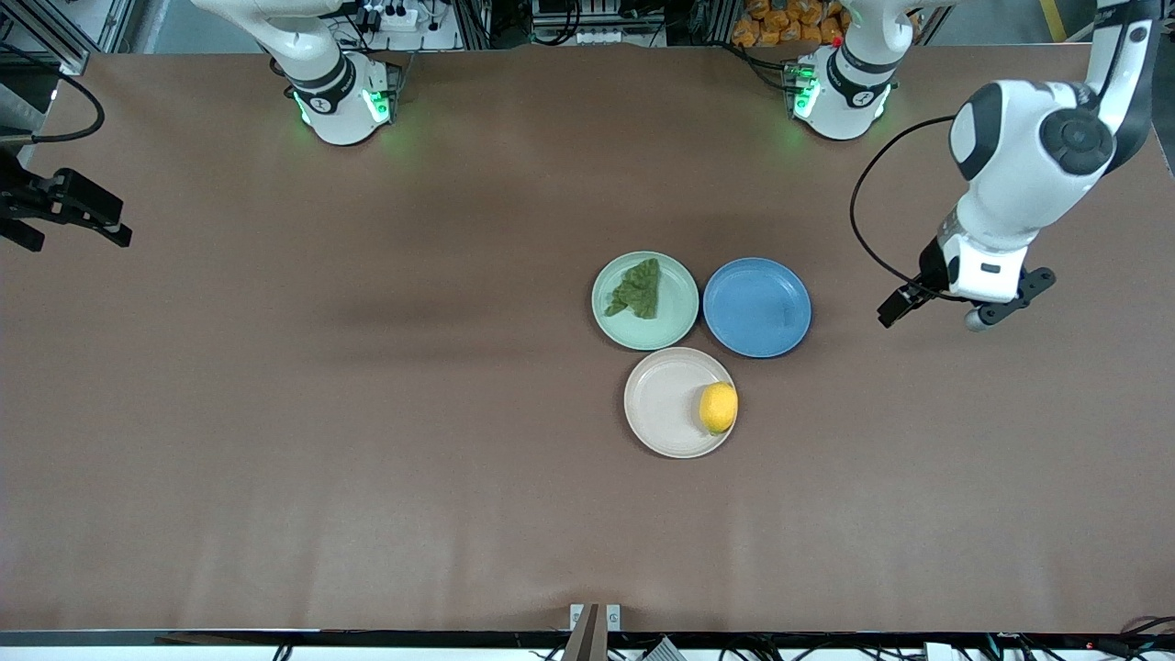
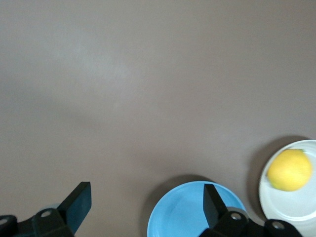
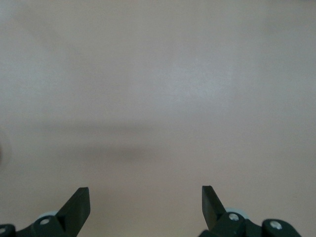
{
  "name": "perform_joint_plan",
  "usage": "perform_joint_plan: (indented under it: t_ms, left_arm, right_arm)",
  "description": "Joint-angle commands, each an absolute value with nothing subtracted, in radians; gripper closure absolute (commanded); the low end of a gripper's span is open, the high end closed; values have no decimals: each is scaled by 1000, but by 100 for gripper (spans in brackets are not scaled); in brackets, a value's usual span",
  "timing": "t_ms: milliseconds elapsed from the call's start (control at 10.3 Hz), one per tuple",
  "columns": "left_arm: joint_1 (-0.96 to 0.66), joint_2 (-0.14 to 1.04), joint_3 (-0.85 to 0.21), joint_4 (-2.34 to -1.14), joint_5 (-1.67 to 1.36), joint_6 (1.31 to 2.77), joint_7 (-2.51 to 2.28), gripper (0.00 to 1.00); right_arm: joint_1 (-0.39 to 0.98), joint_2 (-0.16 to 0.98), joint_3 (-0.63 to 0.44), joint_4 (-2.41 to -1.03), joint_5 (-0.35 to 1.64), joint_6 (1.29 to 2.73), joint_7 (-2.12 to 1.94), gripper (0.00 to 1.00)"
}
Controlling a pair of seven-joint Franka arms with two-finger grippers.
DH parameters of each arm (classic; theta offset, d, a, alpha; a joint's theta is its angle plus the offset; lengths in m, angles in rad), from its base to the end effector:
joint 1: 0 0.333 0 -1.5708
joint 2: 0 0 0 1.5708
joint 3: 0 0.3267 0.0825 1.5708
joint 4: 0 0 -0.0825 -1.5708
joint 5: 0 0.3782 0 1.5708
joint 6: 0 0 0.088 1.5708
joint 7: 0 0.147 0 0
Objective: Place lemon and lettuce in plates
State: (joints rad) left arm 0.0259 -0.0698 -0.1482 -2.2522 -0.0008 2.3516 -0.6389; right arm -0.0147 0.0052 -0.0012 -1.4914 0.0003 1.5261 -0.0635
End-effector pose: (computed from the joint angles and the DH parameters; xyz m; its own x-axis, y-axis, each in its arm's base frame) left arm 0.5241 -0.0648 0.3846 0.8577 0.4947 0.1403 0.4861 -0.8690 0.0922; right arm 0.5475 -0.0087 0.6252 0.9984 0.0476 0.0295 0.0476 -0.9989 0.0016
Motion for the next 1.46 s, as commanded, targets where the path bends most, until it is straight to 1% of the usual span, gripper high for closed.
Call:
perform_joint_plan:
  t_ms: [0, 97, 292, 389, 486, 583, 681, 875, 972, 1069, 1167, 1361]
  left_arm:
    - [2, -103, -124, -2191, -26, 2342, -510, 0]
    - [-5, -103, -126, -2154, -26, 2309, -444, 0]
    - [-11, -91, -126, -2012, -26, 2141, -407, 0]
    - [-5, -91, -130, -1965, -26, 2064, -334, 0]
    - [-2, -78, -130, -1863, -34, 1931, -246, 0]
    - [3, -33, -132, -1741, -34, 1779, -189, 0]
    - [0, -25, -132, -1683, -28, 1681, -173, 0]
    - [-2, -44, -135, -1654, -25, 1661, -176, 0]
    - [-6, -44, -144, -1617, -25, 1657, -179, 0]
    - [-5, -44, -187, -1606, -25, 1625, -192, 0]
    - [-3, -49, -202, -1608, -23, 1614, -219, 0]
    - [-2, -38, -201, -1595, -20, 1615, -236, 0]
  right_arm:
    - [-12, 6, 5, -1489, -9, 1528, -72, 0]
    - [-12, 3, 6, -1489, -5, 1528, -72, 0]
    - [-11, 5, 6, -1491, -5, 1525, -72, 0]
    - [-11, 6, 5, -1493, -6, 1529, -72, 0]
    - [-11, 9, 5, -1493, -6, 1531, -72, 0]
    - [-11, 9, 5, -1493, -6, 1542, -72, 0]
    - [-12, 8, 5, -1491, -6, 1542, -72, 0]
    - [-12, 8, 5, -1491, -8, 1548, -72, 0]
    - [-12, 6, 5, -1491, -8, 1546, -72, 0]
    - [-12, 2, 5, -1491, -8, 1545, -72, 0]
    - [-12, -3, 3, -1491, -8, 1539, -72, 0]
    - [-12, -5, 3, -1493, -8, 1523, -72, 0]
